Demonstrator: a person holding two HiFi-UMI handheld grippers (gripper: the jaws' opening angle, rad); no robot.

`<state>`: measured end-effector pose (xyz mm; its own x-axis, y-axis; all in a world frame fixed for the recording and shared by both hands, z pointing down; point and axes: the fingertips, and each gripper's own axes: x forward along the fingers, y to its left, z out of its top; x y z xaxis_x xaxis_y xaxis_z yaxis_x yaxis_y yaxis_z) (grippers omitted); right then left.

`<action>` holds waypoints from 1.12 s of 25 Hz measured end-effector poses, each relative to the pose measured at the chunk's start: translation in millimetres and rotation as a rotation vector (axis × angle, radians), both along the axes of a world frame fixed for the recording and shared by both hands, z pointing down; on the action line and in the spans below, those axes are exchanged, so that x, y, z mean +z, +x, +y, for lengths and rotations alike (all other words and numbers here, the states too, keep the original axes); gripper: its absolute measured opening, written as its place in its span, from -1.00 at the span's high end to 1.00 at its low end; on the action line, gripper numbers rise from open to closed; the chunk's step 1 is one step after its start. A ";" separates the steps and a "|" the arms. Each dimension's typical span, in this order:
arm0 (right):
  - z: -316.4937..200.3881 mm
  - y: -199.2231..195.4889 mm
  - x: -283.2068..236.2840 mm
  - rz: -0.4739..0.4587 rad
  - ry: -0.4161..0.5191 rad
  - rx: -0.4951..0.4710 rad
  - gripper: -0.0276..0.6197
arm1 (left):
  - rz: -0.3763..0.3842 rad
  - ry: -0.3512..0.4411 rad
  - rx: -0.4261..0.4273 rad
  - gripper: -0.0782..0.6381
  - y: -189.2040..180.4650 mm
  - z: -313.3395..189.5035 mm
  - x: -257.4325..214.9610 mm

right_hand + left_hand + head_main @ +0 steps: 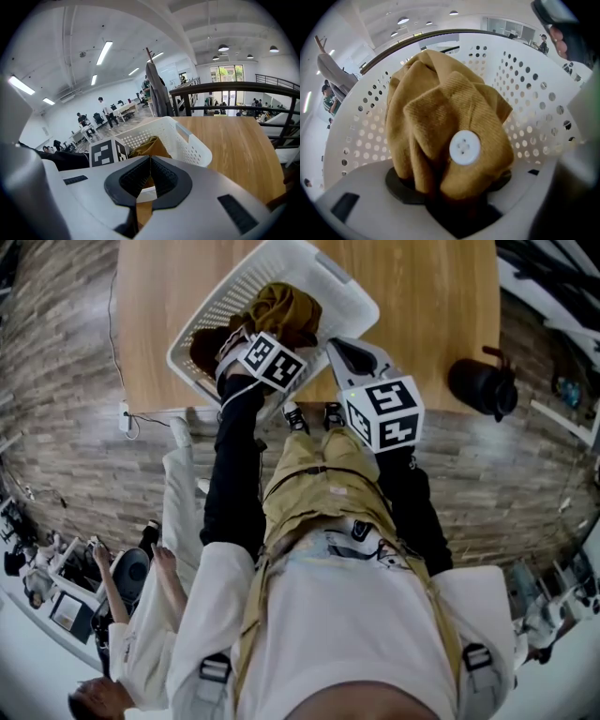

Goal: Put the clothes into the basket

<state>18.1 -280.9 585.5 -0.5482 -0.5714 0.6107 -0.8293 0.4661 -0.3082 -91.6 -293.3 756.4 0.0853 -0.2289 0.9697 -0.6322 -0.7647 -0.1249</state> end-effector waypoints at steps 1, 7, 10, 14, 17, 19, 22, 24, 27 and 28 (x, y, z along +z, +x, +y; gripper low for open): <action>0.1 -0.3 0.9 0.000 -0.001 0.001 0.85 | -0.003 -0.006 0.001 -0.02 0.0 0.2 4.3; 2.1 -1.6 2.0 0.003 -0.007 -0.001 0.85 | -0.003 -0.040 -0.001 -0.05 0.9 -0.8 16.2; 4.5 -0.8 2.1 0.005 -0.008 -0.002 0.85 | 0.009 -0.053 -0.012 -0.09 2.4 -2.2 19.4; 7.0 -1.1 1.1 0.003 -0.003 -0.003 0.85 | 0.013 -0.034 -0.039 -0.22 1.4 -6.5 17.3; 8.1 0.9 -0.8 0.004 0.001 0.001 0.85 | 0.010 -0.016 -0.035 -0.23 1.9 -6.5 12.5; 10.2 1.7 -2.9 0.005 0.005 0.001 0.85 | 0.004 0.005 -0.036 -0.25 1.5 -6.4 7.6; 13.2 0.8 -6.3 0.005 0.009 0.001 0.85 | 0.007 0.053 -0.057 -0.33 0.2 -9.6 -4.7; 14.4 1.0 -7.9 0.005 0.013 0.001 0.85 | 0.014 0.071 -0.064 -0.35 0.7 -11.0 -13.0; 18.4 2.7 -9.0 0.001 0.019 0.002 0.85 | 0.032 0.095 -0.083 -0.36 1.1 -9.9 -25.8; 20.1 3.2 -9.8 -0.002 0.022 0.003 0.85 | 0.044 0.103 -0.094 -0.36 1.8 -8.6 -31.1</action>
<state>21.3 -260.8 575.7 -0.5477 -0.5862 0.5970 -0.8300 0.4706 -0.2994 -89.8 -301.9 725.3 0.1005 -0.3359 0.9365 -0.7070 -0.6864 -0.1703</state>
